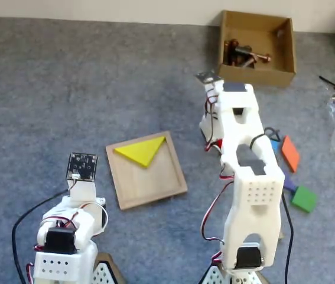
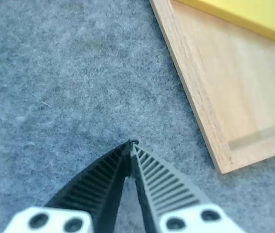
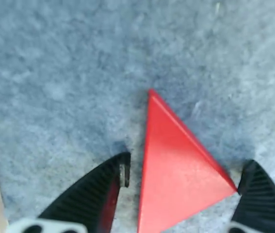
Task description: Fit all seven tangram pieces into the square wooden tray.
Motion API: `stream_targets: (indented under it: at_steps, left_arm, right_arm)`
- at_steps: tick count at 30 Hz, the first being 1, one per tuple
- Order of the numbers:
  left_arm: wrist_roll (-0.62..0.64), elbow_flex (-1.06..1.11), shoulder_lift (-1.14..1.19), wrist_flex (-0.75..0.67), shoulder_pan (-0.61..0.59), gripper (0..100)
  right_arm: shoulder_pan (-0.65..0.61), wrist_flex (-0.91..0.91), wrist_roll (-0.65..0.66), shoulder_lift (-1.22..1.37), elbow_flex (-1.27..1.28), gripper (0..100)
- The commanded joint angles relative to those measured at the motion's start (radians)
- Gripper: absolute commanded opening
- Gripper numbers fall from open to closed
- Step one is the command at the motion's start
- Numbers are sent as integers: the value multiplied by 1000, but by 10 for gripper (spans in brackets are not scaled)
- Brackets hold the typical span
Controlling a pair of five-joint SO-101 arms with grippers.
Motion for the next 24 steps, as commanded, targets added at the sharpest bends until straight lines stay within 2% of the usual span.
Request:
stream_targets:
  at_steps: [1,24]
  left_arm:
    - [8,19,-7,-2,15,5]
    - [8,19,-7,-2,15,5]
  right_arm:
    - [-13,-8,-11,5,-5,293]
    - [-13,-7,-8,1,-4,282]
